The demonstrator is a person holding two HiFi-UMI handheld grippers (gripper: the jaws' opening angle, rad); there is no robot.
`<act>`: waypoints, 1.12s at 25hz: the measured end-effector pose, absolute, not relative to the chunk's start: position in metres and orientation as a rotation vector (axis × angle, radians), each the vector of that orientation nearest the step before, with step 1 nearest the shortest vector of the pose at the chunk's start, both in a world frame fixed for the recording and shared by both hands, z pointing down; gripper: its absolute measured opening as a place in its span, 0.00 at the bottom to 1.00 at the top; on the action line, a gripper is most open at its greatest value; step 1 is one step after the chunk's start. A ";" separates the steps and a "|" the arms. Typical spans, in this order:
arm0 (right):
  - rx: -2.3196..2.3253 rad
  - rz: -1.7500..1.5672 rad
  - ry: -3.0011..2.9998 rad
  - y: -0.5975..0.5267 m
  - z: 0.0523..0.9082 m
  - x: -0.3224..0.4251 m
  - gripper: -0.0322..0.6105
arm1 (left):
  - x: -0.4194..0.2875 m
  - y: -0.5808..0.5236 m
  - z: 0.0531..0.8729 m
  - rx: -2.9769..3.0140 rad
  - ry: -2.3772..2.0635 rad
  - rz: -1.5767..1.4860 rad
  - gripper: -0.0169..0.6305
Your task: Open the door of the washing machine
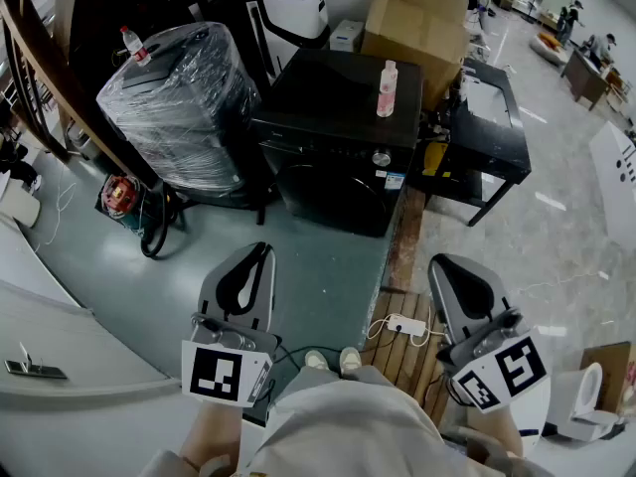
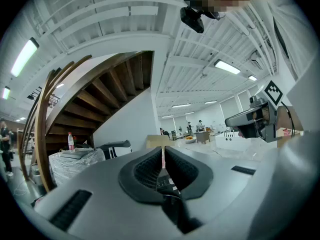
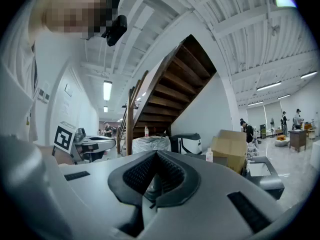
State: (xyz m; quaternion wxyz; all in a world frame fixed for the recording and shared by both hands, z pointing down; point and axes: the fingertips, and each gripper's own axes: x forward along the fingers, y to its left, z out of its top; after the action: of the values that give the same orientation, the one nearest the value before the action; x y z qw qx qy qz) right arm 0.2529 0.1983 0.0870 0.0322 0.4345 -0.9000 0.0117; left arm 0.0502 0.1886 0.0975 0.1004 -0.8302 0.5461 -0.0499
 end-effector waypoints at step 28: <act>1.448 0.110 -2.691 0.168 0.113 0.296 0.53 | 0.056 0.167 0.119 -2.494 1.678 -0.186 0.08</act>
State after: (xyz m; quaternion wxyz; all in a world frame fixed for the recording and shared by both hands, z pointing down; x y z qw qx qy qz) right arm 0.2957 0.1683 0.1127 0.0419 0.4730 -0.8793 0.0359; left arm 0.0562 0.1667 0.1191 0.0648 -0.8263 0.5560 -0.0616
